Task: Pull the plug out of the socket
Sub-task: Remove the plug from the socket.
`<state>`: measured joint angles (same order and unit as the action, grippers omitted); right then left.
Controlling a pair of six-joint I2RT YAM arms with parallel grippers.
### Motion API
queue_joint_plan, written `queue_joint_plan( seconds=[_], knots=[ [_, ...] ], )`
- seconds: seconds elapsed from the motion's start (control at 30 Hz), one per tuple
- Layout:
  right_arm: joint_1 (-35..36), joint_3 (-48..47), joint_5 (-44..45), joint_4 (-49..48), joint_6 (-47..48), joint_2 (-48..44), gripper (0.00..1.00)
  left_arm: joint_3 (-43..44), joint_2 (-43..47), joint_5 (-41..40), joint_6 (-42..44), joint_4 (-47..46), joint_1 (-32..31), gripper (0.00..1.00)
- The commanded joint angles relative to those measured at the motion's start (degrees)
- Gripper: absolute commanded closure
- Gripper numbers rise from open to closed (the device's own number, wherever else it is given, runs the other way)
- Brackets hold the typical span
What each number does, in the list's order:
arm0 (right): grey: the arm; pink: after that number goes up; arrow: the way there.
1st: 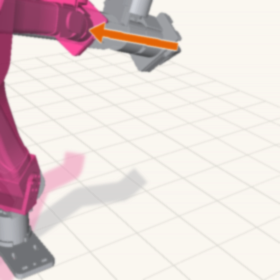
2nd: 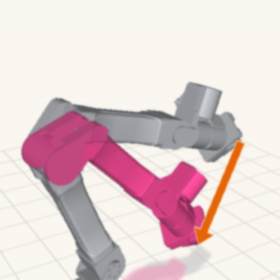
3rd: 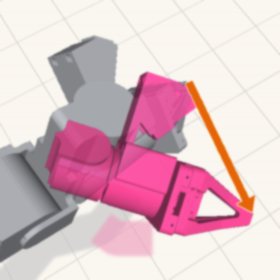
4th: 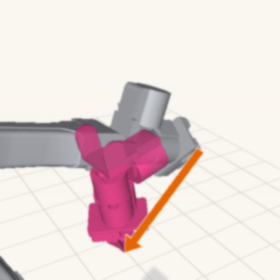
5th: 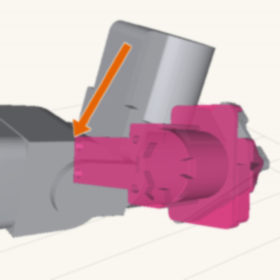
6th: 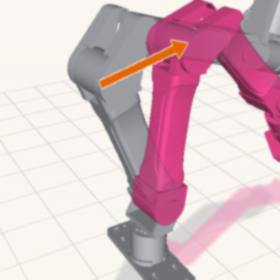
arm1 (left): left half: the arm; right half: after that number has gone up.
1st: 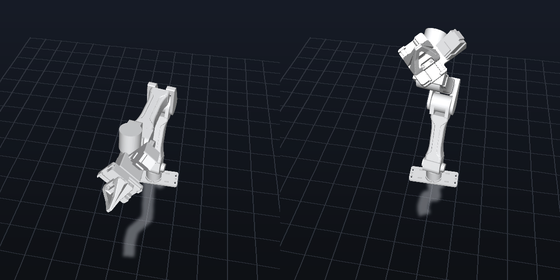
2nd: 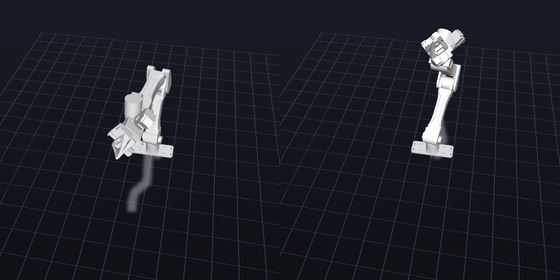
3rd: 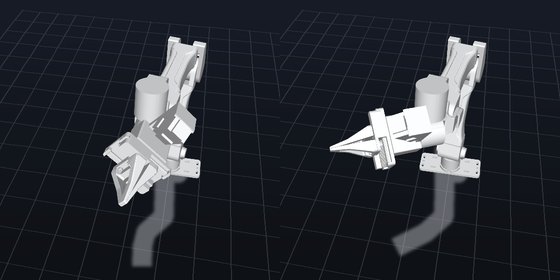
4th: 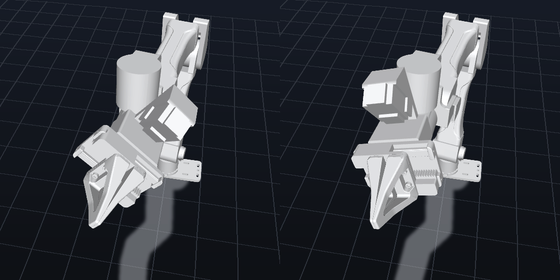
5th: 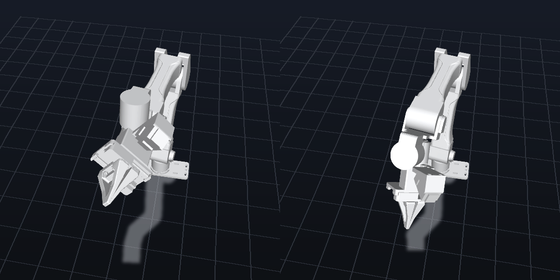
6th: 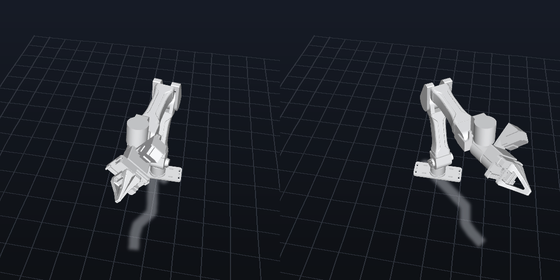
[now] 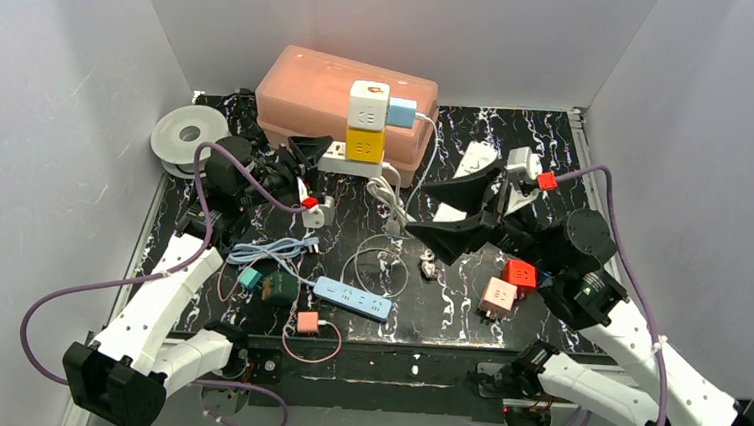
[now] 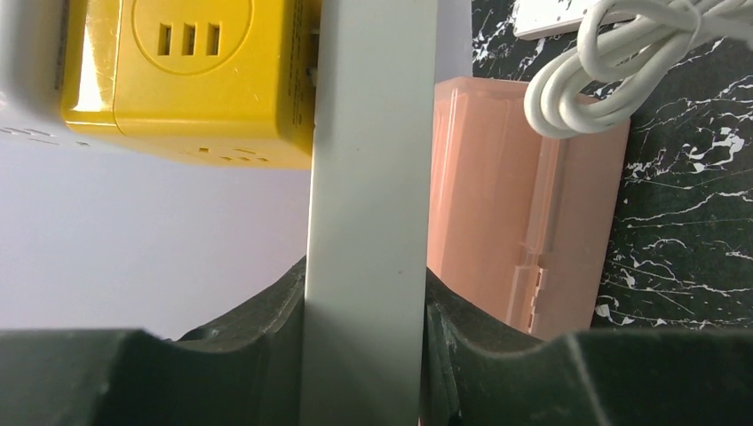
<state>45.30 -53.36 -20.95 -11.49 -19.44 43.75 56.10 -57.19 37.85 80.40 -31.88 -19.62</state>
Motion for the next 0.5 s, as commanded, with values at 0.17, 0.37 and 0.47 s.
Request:
queue_joint_plan(
  seconds=[0.17,0.37,0.47],
  knots=[
    [22.0,-22.6,40.9,8.1,9.4,22.5,0.11,3.8,3.3,4.0,8.0,-2.0,-0.1,1.0],
    [25.4,-30.0,65.0,13.0,9.5,31.1,0.1,3.5,3.2,3.9,12.1,0.2,-0.1,1.0],
    [27.6,-31.3,70.7,12.6,9.7,33.0,0.1,4.7,3.1,2.0,12.1,1.9,-0.1,1.0]
  ],
)
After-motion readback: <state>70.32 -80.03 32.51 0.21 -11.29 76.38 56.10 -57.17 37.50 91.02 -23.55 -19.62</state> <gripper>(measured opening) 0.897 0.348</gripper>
